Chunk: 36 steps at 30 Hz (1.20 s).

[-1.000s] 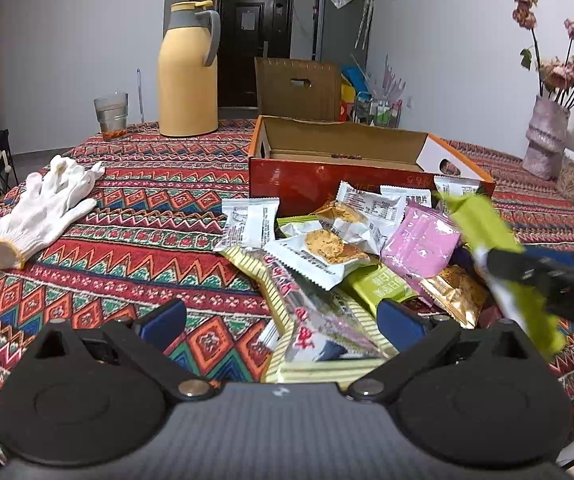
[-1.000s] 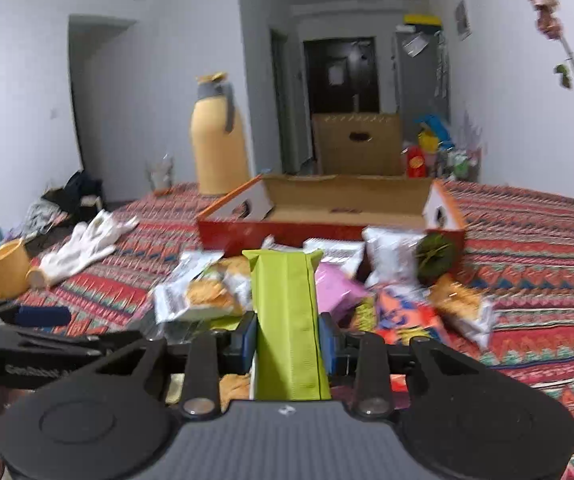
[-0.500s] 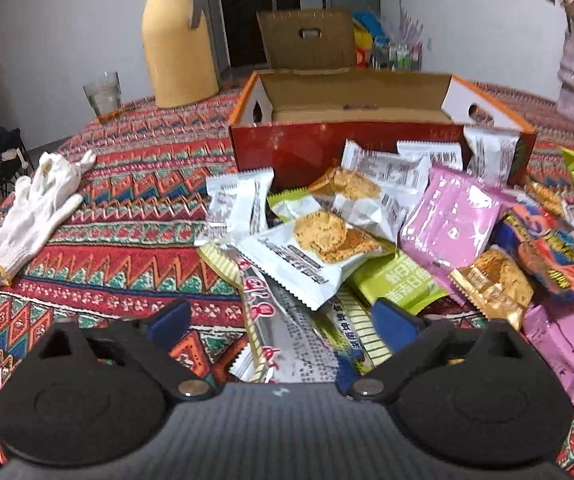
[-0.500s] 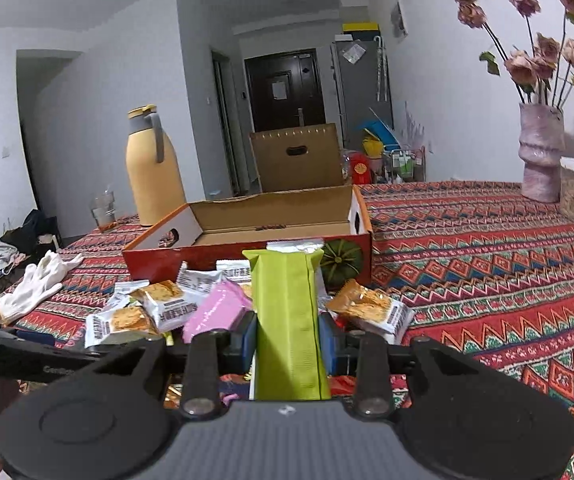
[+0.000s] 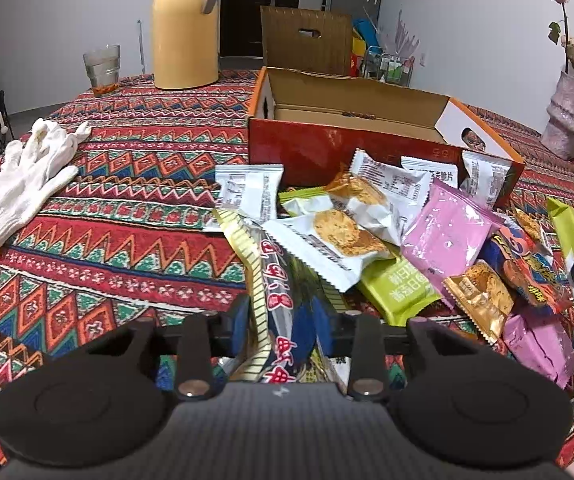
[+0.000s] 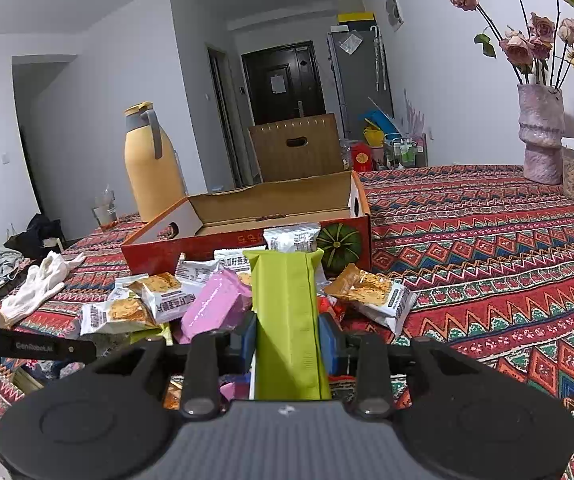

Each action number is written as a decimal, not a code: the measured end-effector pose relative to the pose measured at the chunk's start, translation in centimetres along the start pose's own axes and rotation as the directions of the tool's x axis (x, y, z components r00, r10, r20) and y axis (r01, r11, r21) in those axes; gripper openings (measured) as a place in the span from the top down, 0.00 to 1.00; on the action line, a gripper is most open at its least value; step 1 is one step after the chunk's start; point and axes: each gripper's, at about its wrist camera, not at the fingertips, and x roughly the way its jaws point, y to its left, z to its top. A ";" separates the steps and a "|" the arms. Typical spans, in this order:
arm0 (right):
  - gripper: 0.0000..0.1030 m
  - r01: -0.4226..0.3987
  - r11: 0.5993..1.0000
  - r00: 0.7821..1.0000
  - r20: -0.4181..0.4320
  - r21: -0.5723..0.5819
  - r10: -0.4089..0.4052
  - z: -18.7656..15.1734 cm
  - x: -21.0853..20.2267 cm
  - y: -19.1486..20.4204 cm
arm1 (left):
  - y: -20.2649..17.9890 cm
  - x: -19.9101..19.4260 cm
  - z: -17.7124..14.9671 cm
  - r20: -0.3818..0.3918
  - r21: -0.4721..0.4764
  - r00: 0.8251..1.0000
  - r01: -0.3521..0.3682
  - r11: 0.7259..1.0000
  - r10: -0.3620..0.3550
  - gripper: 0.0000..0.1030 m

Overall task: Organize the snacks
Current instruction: 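Grasp the white-gold striped packet with the left gripper while the right gripper carries the green bar, then lower both held packets into the cardboard box and open both grippers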

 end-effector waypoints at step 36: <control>0.69 0.033 0.997 0.997 0.070 -0.067 -0.028 8.8 4.6 1.7 | -1.3 -4.3 10.3 0.279 0.018 0.956 0.083 0.996 -0.084 0.71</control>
